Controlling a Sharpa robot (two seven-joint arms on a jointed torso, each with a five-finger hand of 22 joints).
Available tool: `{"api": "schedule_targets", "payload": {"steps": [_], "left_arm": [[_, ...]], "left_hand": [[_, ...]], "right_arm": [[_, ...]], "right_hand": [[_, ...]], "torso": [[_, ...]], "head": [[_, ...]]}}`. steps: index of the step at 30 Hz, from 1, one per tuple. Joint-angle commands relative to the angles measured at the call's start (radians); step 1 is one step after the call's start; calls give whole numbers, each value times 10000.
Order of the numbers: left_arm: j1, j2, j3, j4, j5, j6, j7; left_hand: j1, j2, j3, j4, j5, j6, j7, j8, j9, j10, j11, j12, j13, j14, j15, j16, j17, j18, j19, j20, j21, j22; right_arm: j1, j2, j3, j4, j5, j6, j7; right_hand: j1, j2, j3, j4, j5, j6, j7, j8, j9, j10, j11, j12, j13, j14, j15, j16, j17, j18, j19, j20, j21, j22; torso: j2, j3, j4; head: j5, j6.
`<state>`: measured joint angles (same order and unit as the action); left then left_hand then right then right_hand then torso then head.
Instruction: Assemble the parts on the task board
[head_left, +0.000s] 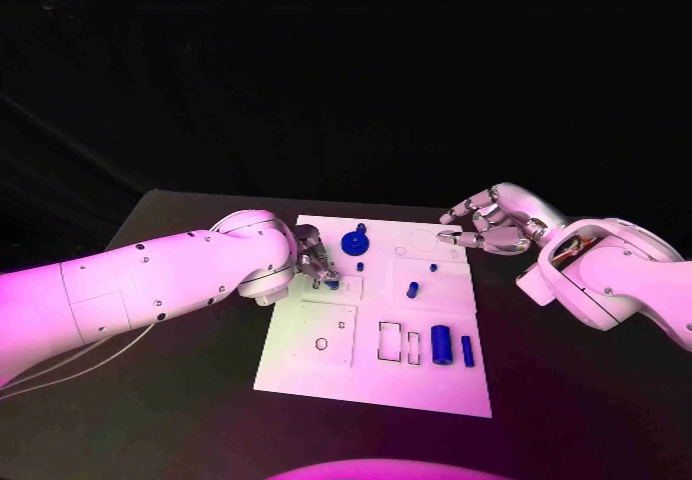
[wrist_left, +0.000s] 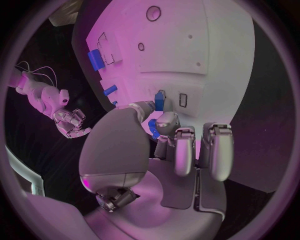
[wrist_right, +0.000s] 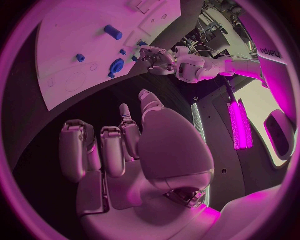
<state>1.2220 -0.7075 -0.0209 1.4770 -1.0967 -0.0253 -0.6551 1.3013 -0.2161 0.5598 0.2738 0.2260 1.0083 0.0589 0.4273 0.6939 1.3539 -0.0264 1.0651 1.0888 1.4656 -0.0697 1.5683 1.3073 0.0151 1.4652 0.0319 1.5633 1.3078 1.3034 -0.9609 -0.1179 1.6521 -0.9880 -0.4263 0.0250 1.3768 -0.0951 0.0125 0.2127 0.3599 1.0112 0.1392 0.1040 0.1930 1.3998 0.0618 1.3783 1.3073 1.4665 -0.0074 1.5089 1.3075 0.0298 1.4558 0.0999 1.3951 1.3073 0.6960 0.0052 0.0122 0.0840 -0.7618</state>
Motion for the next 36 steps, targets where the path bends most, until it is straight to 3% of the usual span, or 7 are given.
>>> {"api": "schedule_targets", "payload": {"steps": [1,36], "left_arm": [[-8,35,7,4,-99,-127,148],[-79,150,5,-161,-589,949,48]], "left_hand": [[-104,29,1733,-1697,48,32,-100,45,510,53,5,-29,-35,1052,-101,25,2634,-134,1009,-46,43,2559],[-232,-116,1815,-1818,42,43,-139,128,637,96,-30,-51,-80,1052,-126,25,2634,-141,1030,-63,57,2591]], "right_arm": [[-8,9,-1,13,-95,83,77],[-14,4,-1,-27,319,202,81]], "right_hand": [[31,22,-36,-10,49,22,-9,62,17,7,-61,-60,550,730,-77,-66,1437,180,-26,-59,-54,1459],[-7,35,-51,19,52,26,-8,68,19,9,-60,-59,550,732,-77,-66,1441,182,-28,-60,-64,1456]], "torso": [[8,0,-4],[0,-5,-1]], "head": [[14,0],[14,-75]]}}
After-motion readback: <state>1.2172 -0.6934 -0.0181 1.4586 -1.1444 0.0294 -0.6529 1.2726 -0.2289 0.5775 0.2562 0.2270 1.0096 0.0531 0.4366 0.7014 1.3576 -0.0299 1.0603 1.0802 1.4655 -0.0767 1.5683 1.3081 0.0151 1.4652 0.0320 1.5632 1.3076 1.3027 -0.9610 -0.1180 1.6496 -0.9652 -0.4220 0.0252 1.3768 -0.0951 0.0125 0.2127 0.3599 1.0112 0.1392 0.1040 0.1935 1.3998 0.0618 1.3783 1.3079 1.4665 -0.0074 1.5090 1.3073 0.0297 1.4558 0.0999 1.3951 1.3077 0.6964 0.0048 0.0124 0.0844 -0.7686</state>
